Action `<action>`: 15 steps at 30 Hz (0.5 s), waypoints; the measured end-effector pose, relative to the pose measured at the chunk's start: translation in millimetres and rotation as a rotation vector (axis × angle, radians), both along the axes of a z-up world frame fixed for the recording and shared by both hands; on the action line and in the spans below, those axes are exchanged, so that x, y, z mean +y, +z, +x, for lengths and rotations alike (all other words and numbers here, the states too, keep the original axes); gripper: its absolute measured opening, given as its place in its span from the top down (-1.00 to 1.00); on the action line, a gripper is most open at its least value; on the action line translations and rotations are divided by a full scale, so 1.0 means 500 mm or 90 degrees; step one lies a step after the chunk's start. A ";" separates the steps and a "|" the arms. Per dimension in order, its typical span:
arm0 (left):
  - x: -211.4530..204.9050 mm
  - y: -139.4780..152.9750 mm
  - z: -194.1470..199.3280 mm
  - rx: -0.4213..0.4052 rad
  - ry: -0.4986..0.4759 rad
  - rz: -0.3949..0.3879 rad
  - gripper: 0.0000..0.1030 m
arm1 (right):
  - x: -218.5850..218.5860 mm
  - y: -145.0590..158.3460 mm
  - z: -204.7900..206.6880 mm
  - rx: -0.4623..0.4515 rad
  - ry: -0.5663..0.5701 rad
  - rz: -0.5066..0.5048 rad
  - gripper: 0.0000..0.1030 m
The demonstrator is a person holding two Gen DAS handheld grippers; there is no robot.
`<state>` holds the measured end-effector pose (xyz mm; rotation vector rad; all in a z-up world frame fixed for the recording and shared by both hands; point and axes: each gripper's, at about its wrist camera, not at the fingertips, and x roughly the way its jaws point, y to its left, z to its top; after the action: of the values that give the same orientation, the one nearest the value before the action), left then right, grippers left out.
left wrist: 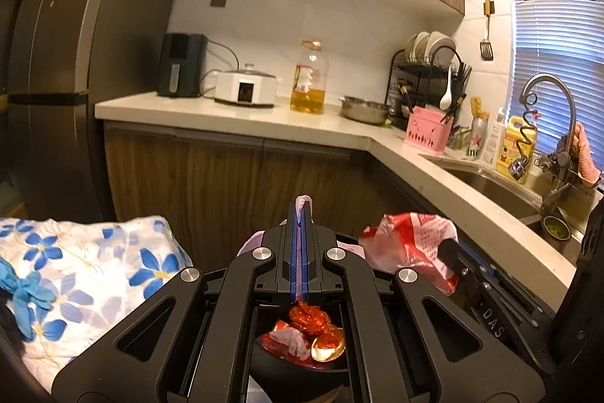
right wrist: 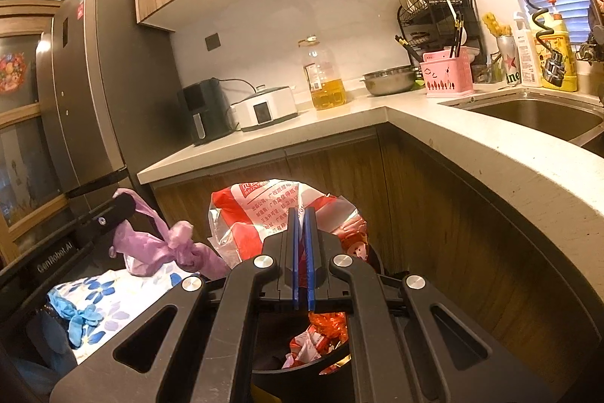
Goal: Collect trash
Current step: 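Carry the pink glove and printed bag in both tools over the black bin, then open both tools to drop the glove and printed bag into the bin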
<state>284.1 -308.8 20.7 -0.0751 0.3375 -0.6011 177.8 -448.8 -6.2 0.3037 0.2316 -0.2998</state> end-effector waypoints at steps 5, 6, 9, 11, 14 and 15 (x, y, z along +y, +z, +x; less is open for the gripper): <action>-0.015 -0.028 0.016 0.019 -0.012 0.015 0.99 | -0.001 -0.004 0.013 0.006 0.004 -0.002 0.92; -0.017 -0.033 0.018 0.021 -0.014 0.018 0.99 | -0.003 -0.004 0.015 0.007 0.004 -0.002 0.92; -0.017 -0.041 0.024 0.031 -0.017 0.014 0.99 | -0.006 -0.005 0.020 0.010 0.003 -0.001 0.92; -0.017 -0.045 0.026 0.038 -0.021 0.013 0.99 | -0.009 -0.006 0.024 0.014 0.005 0.000 0.92; -0.021 -0.053 0.029 0.043 -0.029 0.019 0.99 | -0.012 -0.011 0.031 0.019 0.009 0.002 0.92; -0.023 -0.059 0.030 0.046 -0.032 0.022 0.98 | -0.013 -0.014 0.034 0.022 0.010 0.004 0.91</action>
<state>299.2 -320.3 -8.7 -0.0550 0.4214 -0.6429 195.0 -455.3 -13.0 0.3025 0.2693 -0.2884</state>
